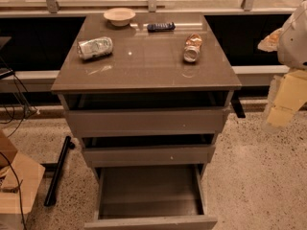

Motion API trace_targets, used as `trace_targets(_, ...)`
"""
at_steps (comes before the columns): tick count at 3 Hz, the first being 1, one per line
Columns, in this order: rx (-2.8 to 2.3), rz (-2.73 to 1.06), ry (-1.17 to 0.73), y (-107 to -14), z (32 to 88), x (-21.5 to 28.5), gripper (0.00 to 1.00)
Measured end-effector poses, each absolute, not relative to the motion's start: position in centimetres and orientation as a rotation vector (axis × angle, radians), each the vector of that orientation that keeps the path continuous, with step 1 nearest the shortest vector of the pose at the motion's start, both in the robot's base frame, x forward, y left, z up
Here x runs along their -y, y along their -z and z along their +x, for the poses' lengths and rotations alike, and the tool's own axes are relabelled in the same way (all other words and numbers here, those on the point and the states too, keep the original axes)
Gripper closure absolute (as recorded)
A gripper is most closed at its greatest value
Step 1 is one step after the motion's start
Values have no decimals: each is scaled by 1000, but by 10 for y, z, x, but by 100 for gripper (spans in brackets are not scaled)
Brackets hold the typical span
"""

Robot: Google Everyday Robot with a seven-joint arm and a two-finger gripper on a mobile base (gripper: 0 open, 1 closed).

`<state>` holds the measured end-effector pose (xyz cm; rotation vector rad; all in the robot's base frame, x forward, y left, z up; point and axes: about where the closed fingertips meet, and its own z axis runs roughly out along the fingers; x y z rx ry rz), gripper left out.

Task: Close bottom drawer

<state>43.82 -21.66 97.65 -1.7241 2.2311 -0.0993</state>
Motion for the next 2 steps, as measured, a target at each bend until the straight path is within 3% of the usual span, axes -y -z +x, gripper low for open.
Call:
trace_targets(1, -2231, -1724, 99, -976, 438, 217, 0)
trace_targets(2, -2222, -1721, 97, -975, 439, 215, 19)
